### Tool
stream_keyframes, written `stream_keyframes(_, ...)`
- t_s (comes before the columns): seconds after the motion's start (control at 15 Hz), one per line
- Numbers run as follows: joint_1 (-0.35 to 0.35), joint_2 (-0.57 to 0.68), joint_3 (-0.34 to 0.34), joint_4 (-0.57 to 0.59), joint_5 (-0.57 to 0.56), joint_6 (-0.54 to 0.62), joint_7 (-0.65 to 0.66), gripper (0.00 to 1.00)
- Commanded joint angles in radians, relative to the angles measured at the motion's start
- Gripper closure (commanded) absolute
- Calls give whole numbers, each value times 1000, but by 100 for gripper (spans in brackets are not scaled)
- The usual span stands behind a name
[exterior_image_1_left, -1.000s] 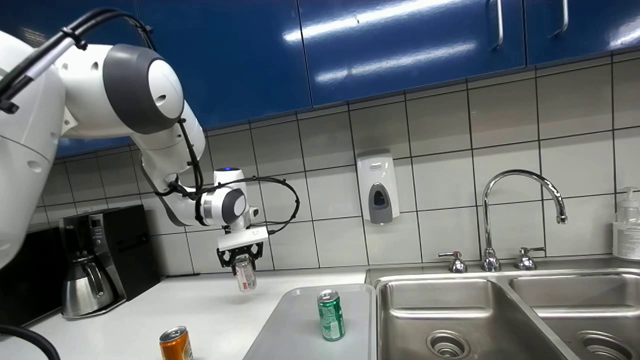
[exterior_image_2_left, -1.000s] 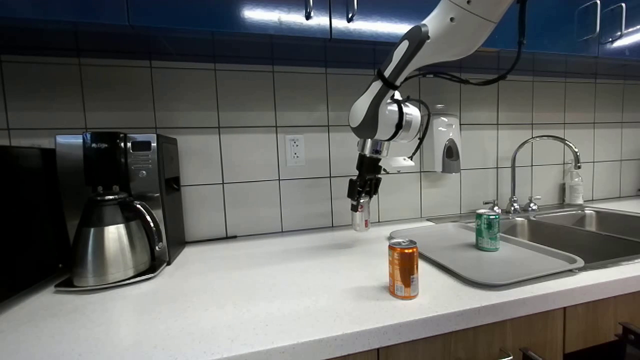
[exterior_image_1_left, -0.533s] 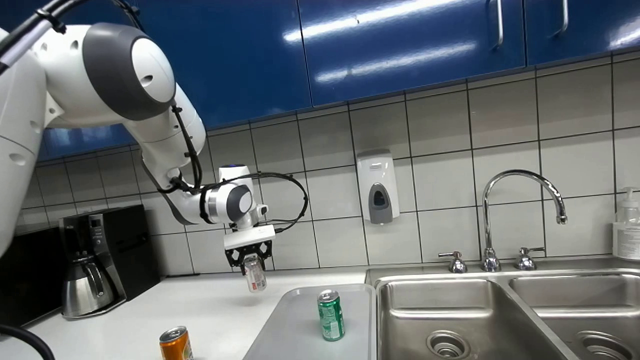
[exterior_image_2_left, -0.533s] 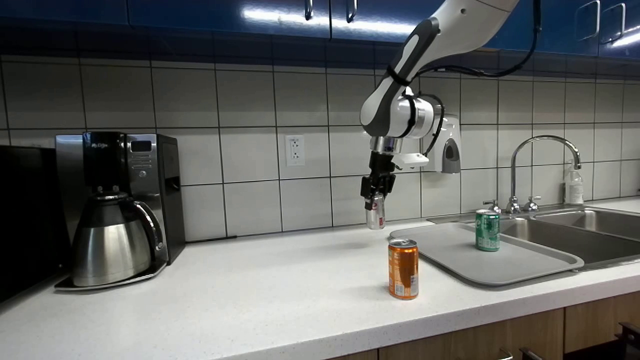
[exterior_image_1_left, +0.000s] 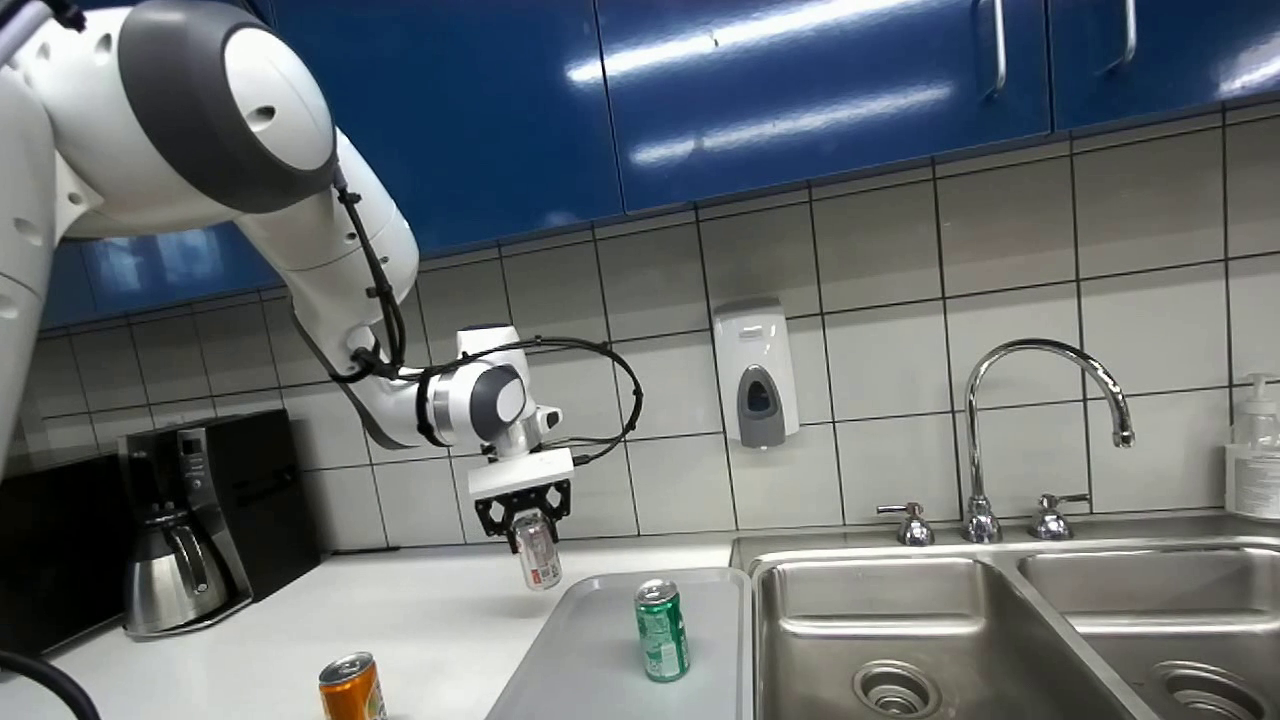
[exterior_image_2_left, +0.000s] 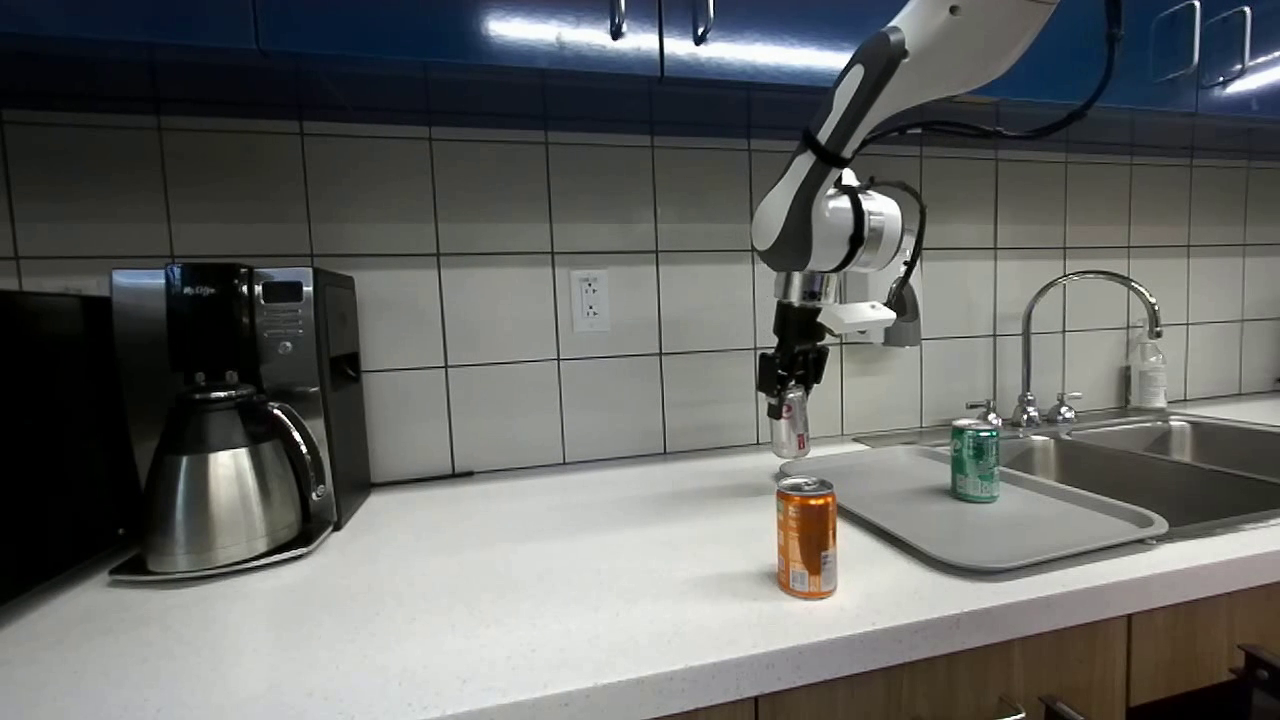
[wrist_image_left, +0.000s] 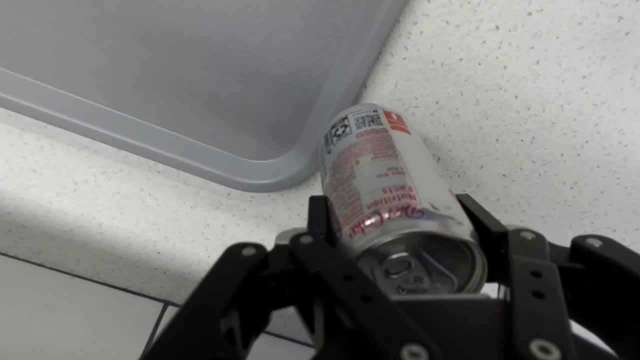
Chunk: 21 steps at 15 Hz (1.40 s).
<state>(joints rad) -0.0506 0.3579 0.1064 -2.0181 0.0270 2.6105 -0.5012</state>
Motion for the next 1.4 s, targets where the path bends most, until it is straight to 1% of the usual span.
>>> stream_keyframes(0.0,-19,-42,-17,-46,-13,21,28,61)
stream_keyframes(0.67,-36,11,-88,-19,-33,15,87,61)
stream_keyframes(1.33,-41,78,-96,23,-33,8,101,61)
